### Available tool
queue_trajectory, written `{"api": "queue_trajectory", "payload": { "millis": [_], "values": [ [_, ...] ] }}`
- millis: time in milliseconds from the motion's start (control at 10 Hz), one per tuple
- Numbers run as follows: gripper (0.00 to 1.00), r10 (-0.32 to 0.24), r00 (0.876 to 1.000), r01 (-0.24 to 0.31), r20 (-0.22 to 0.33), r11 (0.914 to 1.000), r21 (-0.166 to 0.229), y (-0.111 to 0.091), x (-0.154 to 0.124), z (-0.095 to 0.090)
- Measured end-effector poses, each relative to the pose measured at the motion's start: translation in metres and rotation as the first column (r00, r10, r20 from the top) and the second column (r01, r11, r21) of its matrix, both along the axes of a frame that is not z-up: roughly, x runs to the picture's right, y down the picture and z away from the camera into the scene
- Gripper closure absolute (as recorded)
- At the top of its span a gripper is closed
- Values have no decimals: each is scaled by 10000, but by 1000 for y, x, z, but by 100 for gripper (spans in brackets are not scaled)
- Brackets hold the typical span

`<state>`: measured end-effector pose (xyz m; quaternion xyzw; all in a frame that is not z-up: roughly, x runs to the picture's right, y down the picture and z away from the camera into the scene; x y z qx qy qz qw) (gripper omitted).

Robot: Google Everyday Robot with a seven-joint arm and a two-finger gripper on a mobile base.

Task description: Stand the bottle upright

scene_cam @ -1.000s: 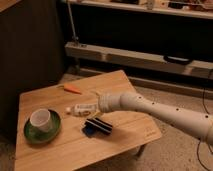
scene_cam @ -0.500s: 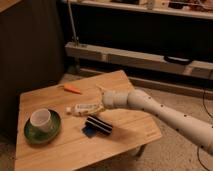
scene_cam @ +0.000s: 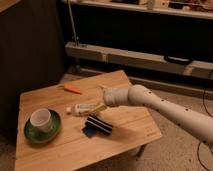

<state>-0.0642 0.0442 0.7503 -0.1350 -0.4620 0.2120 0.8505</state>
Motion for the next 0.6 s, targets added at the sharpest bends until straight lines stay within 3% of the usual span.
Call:
{"api": "queue_trajectory", "payload": {
  "millis": [500,600],
  "values": [
    [20,64,10000,-64,-41,10000,34,-2,-1,1],
    [20,109,9974,-108,-716,9999,13,-8,-6,7]
  ]
}}
